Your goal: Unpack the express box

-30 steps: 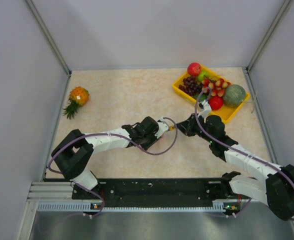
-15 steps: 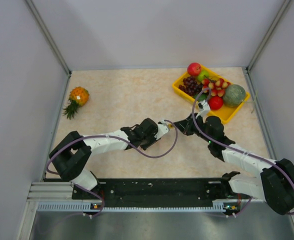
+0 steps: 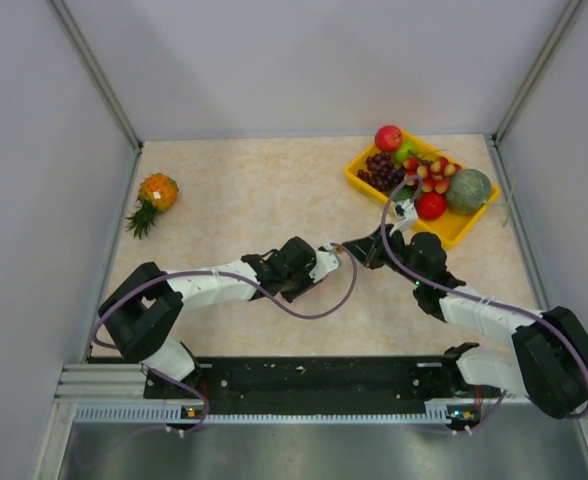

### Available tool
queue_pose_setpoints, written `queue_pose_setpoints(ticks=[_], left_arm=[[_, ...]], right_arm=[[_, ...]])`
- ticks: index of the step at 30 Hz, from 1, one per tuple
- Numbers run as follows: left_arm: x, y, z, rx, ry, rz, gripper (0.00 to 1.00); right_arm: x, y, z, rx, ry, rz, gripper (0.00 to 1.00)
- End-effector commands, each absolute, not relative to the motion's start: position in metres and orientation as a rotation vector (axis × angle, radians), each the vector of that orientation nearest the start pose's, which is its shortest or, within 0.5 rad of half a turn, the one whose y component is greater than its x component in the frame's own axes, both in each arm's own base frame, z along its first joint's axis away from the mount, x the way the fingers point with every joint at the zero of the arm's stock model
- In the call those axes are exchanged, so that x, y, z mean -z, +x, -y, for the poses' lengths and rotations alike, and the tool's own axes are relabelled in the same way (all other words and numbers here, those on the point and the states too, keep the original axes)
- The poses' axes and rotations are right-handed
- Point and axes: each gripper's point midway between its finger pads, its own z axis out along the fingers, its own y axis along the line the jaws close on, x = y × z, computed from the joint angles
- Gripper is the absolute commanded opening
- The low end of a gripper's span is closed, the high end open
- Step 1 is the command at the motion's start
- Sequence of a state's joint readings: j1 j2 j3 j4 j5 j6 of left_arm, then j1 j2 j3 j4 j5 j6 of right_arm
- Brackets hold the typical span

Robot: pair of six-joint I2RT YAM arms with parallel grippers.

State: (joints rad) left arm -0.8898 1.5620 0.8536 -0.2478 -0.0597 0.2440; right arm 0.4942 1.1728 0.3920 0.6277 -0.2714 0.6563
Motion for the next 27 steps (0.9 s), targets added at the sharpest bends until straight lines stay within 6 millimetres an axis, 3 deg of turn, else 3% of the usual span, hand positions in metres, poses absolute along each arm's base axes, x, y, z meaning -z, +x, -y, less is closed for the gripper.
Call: queue_pose_setpoints(ticks=[1,7,21,27], left_arm=[[-0.041,0.235,0.272,0.239,1.386,-2.121,0.13],[-0.036,0.233,0.269,0.23,1.398,-2.142,0.13],[-0.033,0.234,0.267,0.217,1.395,-2.155,0.13],[-0.032,0.234,0.267,0.211,1.392,-2.158,0.13]], right_arm=[[-0.168,0.287,-0.238,-1.119,-0.061,-1.783,0.0],[-0.158,0.281,-0.234,-1.114,-0.037,-1.814,0.0],[-0.17,0.275,-0.226,-1.089,-0.026,-1.804,0.0],[-0.159,0.275,-0.227,-1.084,-0.03,-1.836,0.0]])
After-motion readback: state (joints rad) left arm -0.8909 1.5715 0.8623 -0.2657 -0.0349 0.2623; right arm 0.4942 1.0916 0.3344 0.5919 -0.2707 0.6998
